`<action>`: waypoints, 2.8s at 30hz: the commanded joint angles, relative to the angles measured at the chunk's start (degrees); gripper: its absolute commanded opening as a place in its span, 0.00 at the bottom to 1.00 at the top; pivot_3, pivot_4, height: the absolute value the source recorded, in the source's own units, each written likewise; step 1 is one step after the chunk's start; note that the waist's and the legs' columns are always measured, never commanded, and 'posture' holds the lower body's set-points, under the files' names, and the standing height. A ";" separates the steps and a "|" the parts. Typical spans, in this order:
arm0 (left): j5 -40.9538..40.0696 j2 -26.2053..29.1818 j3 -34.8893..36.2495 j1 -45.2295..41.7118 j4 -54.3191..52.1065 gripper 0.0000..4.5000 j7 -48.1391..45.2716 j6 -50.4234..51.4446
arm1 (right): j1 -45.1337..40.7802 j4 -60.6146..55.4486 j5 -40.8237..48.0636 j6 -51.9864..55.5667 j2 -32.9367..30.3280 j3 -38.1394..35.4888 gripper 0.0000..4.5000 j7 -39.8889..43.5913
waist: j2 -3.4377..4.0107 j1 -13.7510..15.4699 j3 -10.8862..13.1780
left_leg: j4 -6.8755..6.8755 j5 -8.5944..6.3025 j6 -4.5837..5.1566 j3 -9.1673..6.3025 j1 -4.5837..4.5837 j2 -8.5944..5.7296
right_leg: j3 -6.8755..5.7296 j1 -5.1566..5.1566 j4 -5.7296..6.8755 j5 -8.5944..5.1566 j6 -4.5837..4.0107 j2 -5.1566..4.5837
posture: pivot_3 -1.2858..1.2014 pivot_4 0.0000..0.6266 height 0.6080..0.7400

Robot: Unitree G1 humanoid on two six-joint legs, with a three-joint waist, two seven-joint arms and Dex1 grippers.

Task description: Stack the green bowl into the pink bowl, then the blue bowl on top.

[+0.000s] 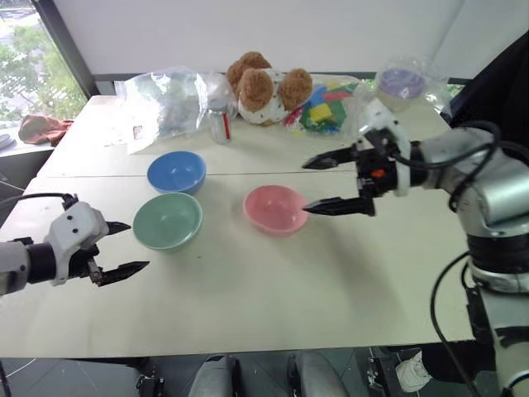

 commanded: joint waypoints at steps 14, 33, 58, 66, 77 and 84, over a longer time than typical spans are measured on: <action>0.49 -0.64 -10.34 -11.94 6.21 0.00 -9.31 -6.16 | 1.70 -6.09 7.11 2.68 -5.20 -4.04 1.00 -8.33 | 0.00 0.17 -0.02 | -0.23 -0.01 0.02 0.10 -0.06 0.00 | -0.09 -0.08 -0.22 0.01 0.03 -0.02 | 0.52 0.24 1.00; 2.62 -12.81 -37.17 -56.78 16.01 0.00 -31.95 -11.85 | 15.00 -13.15 9.73 3.97 -11.87 -8.91 1.00 -14.40 | -0.02 0.58 -0.01 | 0.18 -0.07 0.18 0.12 -0.13 0.01 | -0.08 0.08 -0.26 0.04 0.09 0.49 | 0.52 0.24 1.00; 12.38 -27.41 -44.49 -72.06 45.29 0.99 -32.05 -33.43 | 22.75 -21.64 17.51 8.62 -13.31 -16.83 1.00 -24.13 | -0.03 0.51 0.00 | 0.59 -0.14 0.30 0.11 -0.18 0.10 | 0.15 0.11 -0.07 0.10 0.20 0.61 | 0.52 0.24 1.00; 12.80 -17.11 -31.55 -68.35 40.56 0.99 -23.02 -23.54 | 12.65 -17.66 18.24 6.52 -7.09 -9.67 1.00 -25.53 | -0.01 0.02 -0.01 | 0.58 -0.14 0.30 0.06 -0.10 0.16 | 0.20 0.07 0.06 0.10 0.20 0.66 | 0.52 0.24 1.00; 23.75 -8.88 -29.88 -56.27 51.97 0.99 -10.56 -30.81 | 7.21 -11.95 14.09 0.96 -5.60 -2.47 1.00 -21.63 | -0.08 1.65 -0.01 | 0.70 -0.15 0.32 0.10 -0.20 0.06 | 0.14 0.06 0.05 0.10 0.20 0.52 | 0.52 0.24 1.00; 28.22 -14.37 -30.92 -61.39 66.66 0.99 -5.81 -35.57 | 7.91 -12.84 14.18 1.66 -6.47 -3.35 1.00 -21.61 | -0.09 1.85 0.00 | 0.70 -0.16 0.34 0.13 -0.21 0.05 | 0.05 0.05 0.04 0.11 0.22 0.51 | 0.52 0.24 1.00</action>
